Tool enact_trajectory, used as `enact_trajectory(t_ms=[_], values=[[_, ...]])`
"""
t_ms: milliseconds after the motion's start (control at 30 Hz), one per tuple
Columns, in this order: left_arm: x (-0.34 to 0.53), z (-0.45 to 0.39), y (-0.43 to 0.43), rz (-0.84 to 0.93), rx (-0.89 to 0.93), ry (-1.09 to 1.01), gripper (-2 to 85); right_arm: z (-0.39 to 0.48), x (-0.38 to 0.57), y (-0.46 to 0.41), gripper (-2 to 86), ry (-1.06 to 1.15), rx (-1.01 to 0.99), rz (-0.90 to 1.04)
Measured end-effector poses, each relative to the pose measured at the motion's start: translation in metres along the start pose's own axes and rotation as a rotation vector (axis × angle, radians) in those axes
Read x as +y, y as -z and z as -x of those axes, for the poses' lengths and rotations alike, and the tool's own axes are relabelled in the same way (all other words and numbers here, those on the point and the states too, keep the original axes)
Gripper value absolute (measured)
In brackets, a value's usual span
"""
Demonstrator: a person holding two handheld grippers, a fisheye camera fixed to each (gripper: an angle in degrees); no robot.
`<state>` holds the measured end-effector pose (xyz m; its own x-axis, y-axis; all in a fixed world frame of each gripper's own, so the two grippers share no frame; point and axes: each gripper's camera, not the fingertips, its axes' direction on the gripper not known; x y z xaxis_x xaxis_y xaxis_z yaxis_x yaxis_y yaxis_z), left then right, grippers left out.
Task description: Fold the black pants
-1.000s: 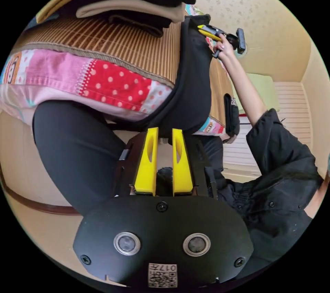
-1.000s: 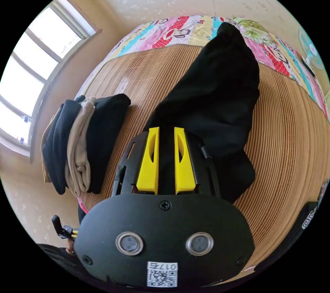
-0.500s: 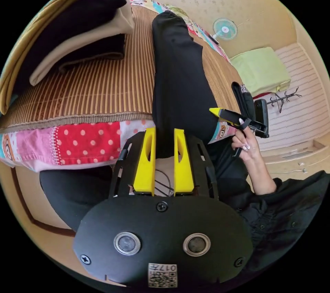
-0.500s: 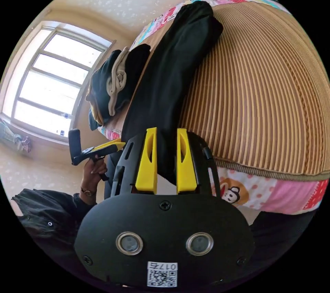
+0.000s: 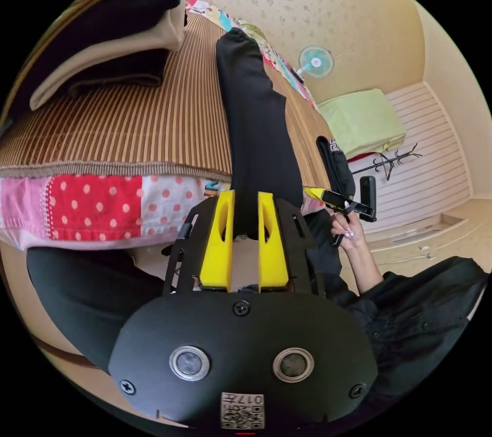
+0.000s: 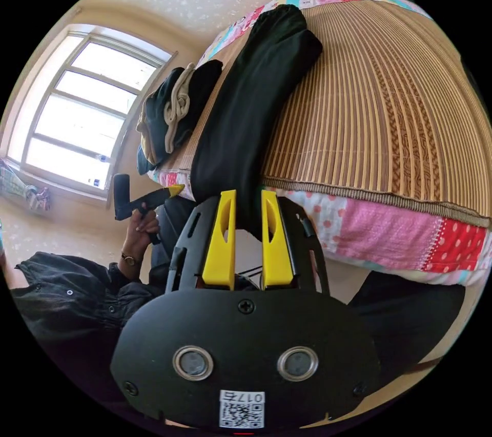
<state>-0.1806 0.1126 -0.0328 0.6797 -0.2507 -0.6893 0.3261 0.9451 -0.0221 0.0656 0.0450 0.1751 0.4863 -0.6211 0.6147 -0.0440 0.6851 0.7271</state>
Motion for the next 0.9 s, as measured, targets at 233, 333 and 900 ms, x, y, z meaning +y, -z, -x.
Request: enact_trajectory(t_ms=[233, 333, 900], values=[[-0.038, 0.005, -0.043, 0.131, -0.018, -0.061, 13.3, -0.018, -0.057, -0.006, 13.2, -0.026, -0.159, 0.068], [-0.028, 0.007, -0.056, 0.187, 0.037, 0.015, 10.9, -0.02, -0.069, -0.011, 11.9, -0.064, -0.274, 0.089], [0.007, -0.191, 0.2, -0.364, 0.697, -0.779, 4.0, 0.278, -0.045, 0.305, 0.3, 0.797, -0.443, -0.279]])
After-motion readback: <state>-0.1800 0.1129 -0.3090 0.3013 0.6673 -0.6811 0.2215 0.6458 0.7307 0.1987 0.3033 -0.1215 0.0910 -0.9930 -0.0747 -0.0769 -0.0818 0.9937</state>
